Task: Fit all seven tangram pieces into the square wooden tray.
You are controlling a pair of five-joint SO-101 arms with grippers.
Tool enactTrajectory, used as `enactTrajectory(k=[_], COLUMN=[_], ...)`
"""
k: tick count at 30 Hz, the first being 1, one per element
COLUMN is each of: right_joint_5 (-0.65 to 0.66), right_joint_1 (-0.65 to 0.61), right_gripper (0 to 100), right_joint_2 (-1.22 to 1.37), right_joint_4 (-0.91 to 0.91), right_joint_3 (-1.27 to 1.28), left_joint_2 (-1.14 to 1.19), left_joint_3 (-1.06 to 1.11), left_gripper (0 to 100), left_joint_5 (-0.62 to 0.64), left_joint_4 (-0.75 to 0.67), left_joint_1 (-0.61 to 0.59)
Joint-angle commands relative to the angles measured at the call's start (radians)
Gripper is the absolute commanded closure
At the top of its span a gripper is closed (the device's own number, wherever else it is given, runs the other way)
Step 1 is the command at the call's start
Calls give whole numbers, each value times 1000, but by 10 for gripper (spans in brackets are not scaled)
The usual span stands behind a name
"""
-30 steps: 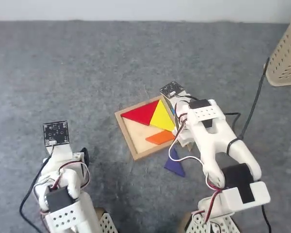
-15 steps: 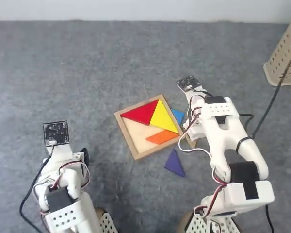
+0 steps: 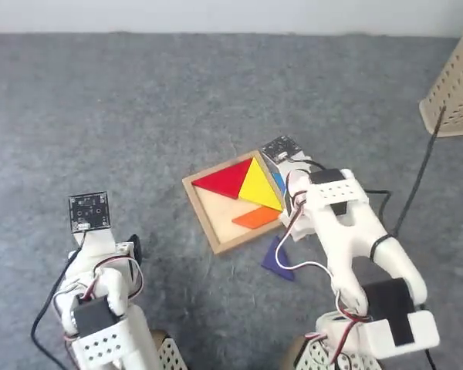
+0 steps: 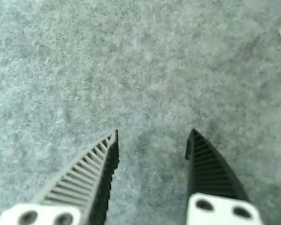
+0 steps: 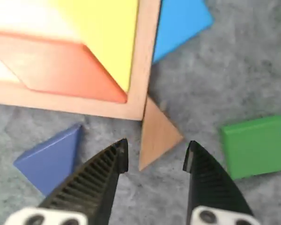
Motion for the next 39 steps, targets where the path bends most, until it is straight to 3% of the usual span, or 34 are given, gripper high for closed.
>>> enactTrajectory(k=[1, 8, 18, 26, 39], right_joint_5=[51, 57, 52, 54, 51], right_joint_1=[-8, -2, 1, 2, 117], right_gripper=[786, 789, 793, 937, 950], right_joint_2=[-61, 76, 96, 102, 93], right_joint_4=[-18, -102, -82, -79, 5], right_joint_3=[-5, -14, -35, -37, -120], left_joint_2=[-11, -11, -11, -11, -11], left_joint_3=[-5, -5, -5, -5, -5], left_gripper=[775, 775, 775, 775, 775], left_joint_5=[9, 9, 9, 9, 9], left_joint_4=[3, 3, 3, 3, 3], left_joint_1=[2, 2, 2, 2, 2])
